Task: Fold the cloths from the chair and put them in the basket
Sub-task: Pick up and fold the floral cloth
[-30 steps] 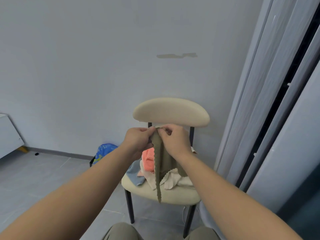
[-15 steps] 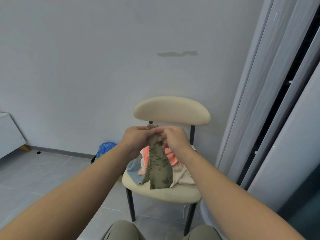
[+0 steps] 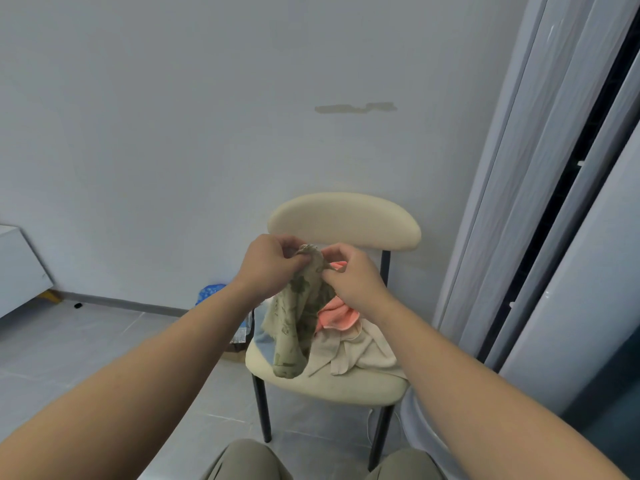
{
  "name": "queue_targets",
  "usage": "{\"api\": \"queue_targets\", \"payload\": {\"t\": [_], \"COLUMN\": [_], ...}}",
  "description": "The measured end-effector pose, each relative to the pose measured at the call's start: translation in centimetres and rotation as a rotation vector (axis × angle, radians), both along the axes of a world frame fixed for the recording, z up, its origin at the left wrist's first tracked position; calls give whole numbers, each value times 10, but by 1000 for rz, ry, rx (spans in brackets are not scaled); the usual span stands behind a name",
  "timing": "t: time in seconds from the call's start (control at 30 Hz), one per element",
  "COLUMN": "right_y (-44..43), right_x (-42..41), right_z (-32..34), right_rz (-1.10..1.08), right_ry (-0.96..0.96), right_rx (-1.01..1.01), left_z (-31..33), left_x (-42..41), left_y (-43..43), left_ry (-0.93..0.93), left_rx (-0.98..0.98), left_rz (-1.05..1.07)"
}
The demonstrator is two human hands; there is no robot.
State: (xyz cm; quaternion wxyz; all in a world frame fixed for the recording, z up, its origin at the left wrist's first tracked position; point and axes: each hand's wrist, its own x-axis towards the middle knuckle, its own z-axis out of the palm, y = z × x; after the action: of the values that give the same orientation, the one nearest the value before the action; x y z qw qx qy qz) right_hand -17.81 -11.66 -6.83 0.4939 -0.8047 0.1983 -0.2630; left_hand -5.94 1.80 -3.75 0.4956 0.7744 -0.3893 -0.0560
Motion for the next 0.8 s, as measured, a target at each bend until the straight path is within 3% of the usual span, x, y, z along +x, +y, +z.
{"api": "queue_targets", "payload": {"t": [0.13,0.33,0.47,0.57,0.8], "right_y": [-2,-12,-9,-9,-17], "right_x": [0,-8,-12,-10,-9], "right_z": [-1,-3,21,47,76], "right_rz": [-20,122,129,46,73], "right_ry": [55,404,524,479,409], "right_rx": [-72,-327,-680,-933,-869], "left_z": [1,5,-2,-10,-19], "left_x": [3,15,27,36,46], "left_y": [1,4,8,12,16], "left_ry": [-54,-73,-38,54,225], "left_rx": [3,-37,-30,-61,-110], "left_rz": [33,109,173,216,228]}}
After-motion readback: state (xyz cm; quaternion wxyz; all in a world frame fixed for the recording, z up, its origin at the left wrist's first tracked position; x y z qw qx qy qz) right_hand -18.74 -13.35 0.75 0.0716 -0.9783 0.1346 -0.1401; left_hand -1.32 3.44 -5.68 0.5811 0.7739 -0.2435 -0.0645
